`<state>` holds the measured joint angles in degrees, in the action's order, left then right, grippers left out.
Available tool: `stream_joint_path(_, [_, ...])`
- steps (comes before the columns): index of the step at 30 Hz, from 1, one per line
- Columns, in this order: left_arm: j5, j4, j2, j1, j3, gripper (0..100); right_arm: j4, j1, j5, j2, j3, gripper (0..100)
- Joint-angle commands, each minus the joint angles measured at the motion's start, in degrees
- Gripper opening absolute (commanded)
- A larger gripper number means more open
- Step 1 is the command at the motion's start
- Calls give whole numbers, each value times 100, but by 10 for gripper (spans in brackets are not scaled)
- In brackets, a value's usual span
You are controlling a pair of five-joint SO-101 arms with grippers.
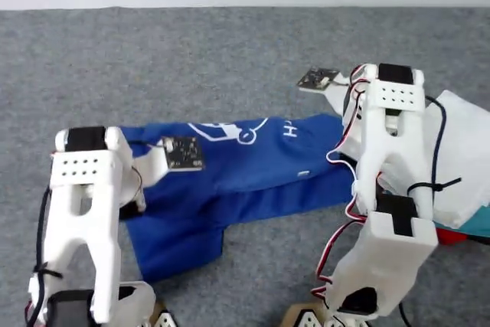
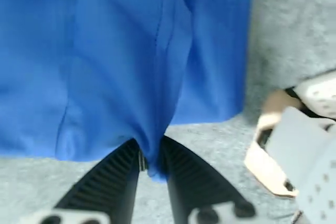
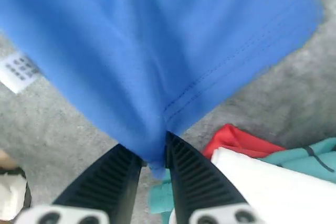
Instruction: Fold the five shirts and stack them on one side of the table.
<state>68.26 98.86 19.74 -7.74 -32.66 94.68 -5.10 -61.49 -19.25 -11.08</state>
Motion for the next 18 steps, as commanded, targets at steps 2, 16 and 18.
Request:
stream_joint_path(2, [290, 185, 211, -202, -356, 6, 40, -101, -220, 31, 97, 11])
stream_joint_path(16, [580, 167, 193, 70, -1358, 9, 31, -198, -703, 31, 457, 13])
stream_joint_path(18, [422, 167, 211, 70, -1358, 37, 31, -189, -695, 66, 431, 18])
